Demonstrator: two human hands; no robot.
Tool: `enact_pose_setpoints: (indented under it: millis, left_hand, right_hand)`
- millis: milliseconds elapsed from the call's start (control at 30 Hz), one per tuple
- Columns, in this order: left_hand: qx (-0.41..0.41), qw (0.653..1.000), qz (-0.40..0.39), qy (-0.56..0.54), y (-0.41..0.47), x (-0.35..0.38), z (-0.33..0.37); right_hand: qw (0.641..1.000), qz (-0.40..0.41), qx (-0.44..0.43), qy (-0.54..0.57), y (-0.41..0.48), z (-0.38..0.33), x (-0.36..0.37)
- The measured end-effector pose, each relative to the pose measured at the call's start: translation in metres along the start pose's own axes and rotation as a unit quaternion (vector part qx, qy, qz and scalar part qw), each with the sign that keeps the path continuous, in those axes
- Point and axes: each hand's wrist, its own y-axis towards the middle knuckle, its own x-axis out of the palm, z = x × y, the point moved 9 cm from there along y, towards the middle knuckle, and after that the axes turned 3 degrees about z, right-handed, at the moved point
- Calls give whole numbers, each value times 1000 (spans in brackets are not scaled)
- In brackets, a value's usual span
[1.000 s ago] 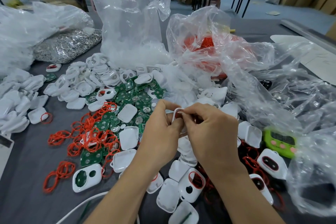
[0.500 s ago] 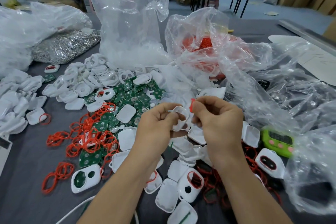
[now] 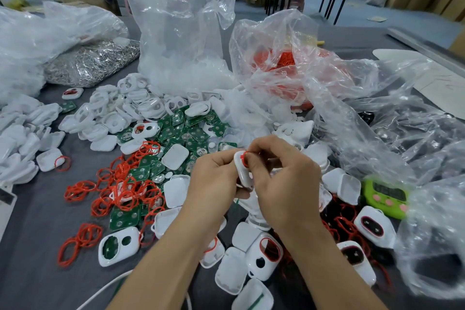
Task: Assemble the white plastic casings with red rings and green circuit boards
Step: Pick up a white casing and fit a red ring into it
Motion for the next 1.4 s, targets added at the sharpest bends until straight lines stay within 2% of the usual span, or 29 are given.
enact_pose_setpoints:
  millis: [133, 200, 267, 333, 500, 667, 867, 967, 1133, 1400]
  left_hand:
    - [-6, 996, 39, -82, -4, -7, 2]
    - [-14, 995, 9, -99, -5, -2, 2]
    - [-2, 997, -50, -64, -6, 8, 4]
    - [13, 997, -72, -29, -5, 11, 6]
    - [29, 999, 1, 35, 4, -14, 9]
    - [38, 994, -27, 95, 5, -13, 8]
    - [71, 980, -31, 183, 3, -11, 13]
    - [78, 978, -29, 189, 4, -12, 13]
    - [44, 986, -20, 160, 6, -15, 7]
    - [80, 985, -19, 154, 2, -14, 13]
  right_hand:
    - [1000, -2, 11, -21, 4, 7, 2]
    - [999, 15, 23, -41, 5, 12, -1]
    - [998, 23, 38, -52, 5, 17, -3]
    - [998, 18, 42, -51, 6, 20, -5]
    - [998, -24, 11, -62, 12, 21, -9]
    - [993, -22, -43, -105, 10, 6, -8]
    - [987, -39, -55, -146, 7, 0, -2]
    - [987, -19, -69, -143, 4, -6, -4]
    - [986, -23, -63, -152, 1, -5, -3]
    - [987, 1, -56, -148, 3, -4, -5]
